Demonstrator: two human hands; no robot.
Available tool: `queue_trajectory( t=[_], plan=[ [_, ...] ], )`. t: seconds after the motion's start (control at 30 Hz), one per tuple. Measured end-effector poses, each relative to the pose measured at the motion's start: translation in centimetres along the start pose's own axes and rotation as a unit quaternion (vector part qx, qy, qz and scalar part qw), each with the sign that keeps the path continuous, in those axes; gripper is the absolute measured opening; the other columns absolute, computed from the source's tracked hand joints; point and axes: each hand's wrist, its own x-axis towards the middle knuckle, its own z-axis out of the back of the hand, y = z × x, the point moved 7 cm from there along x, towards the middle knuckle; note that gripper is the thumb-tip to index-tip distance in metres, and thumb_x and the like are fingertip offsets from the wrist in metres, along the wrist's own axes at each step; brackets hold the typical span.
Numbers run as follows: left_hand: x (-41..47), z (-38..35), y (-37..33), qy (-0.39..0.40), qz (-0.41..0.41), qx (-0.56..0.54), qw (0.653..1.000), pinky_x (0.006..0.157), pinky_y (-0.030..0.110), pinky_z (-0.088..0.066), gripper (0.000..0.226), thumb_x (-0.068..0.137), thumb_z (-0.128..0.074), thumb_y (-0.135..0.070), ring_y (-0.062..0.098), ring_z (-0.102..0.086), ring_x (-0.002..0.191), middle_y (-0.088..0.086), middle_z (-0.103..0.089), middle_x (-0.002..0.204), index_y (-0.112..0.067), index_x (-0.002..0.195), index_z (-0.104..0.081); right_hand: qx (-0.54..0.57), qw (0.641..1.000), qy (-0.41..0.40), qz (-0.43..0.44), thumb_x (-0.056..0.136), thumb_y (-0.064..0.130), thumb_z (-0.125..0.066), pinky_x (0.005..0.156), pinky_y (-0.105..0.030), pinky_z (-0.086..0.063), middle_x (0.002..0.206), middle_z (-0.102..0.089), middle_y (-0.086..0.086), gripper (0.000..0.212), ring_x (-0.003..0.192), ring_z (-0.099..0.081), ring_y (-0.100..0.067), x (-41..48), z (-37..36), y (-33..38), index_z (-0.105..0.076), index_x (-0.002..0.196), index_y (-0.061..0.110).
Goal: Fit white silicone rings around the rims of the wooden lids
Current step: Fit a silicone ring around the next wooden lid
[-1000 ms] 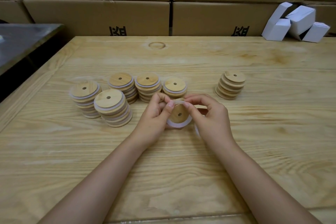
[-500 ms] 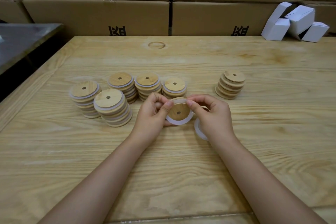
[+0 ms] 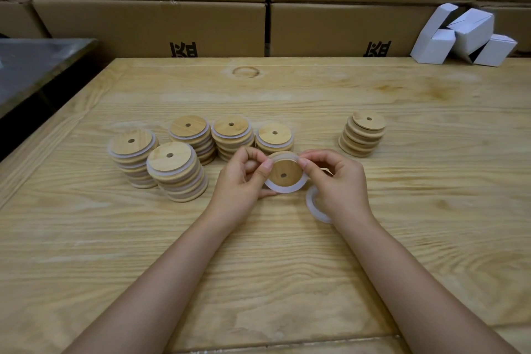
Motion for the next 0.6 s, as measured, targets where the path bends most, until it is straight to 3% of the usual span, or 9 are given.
queue_trajectory(
  t=[0.17,0.33,0.43,0.6],
  plan=[
    [0.1,0.7,0.2,-0.048,0.009,0.006,0.999,0.059,0.026,-0.058,0.013,0.092,-0.052,-0.003,0.006,-0.066,0.070,0.005,-0.064,0.072,-0.010,0.081,-0.051,-0.002,1.000,0.002,0.002,0.080,0.007,-0.070,0.066,-0.008,-0.046,0.080,-0.069,0.012,0.019,0.073,-0.063,0.005,0.1,0.0,0.0,-0.068,0.072,0.023],
    [0.3,1.1,0.5,-0.067,0.040,0.007,0.997,0.058,0.027,-0.058,0.016,0.091,-0.054,-0.002,0.009,-0.066,0.068,0.009,-0.061,0.072,-0.009,0.077,-0.052,0.002,1.000,0.005,-0.014,0.080,0.009,-0.071,0.067,-0.009,-0.047,0.078,-0.070,0.014,0.017,0.075,-0.065,0.002,0.2,0.0,-0.2,-0.069,0.072,0.023],
    [0.3,1.1,0.5,-0.048,0.037,0.005,0.998,0.059,0.026,-0.058,0.013,0.090,-0.056,-0.003,0.008,-0.067,0.068,0.009,-0.062,0.073,-0.008,0.078,-0.053,-0.005,1.000,0.010,-0.026,0.081,0.011,-0.070,0.073,-0.013,-0.049,0.079,-0.071,0.013,0.014,0.080,-0.065,-0.002,0.4,0.2,-0.6,-0.070,0.073,0.023],
    [0.4,0.4,0.7,0.006,0.020,0.034,0.999,0.067,0.028,-0.058,0.011,0.090,-0.057,-0.008,0.011,-0.066,0.075,0.007,-0.063,0.074,-0.013,0.083,-0.050,0.001,1.000,0.011,-0.021,0.082,0.008,-0.068,0.069,-0.012,-0.048,0.077,-0.070,0.014,0.017,0.076,-0.064,0.000,0.4,0.4,-0.8,-0.068,0.074,0.023]
  ],
)
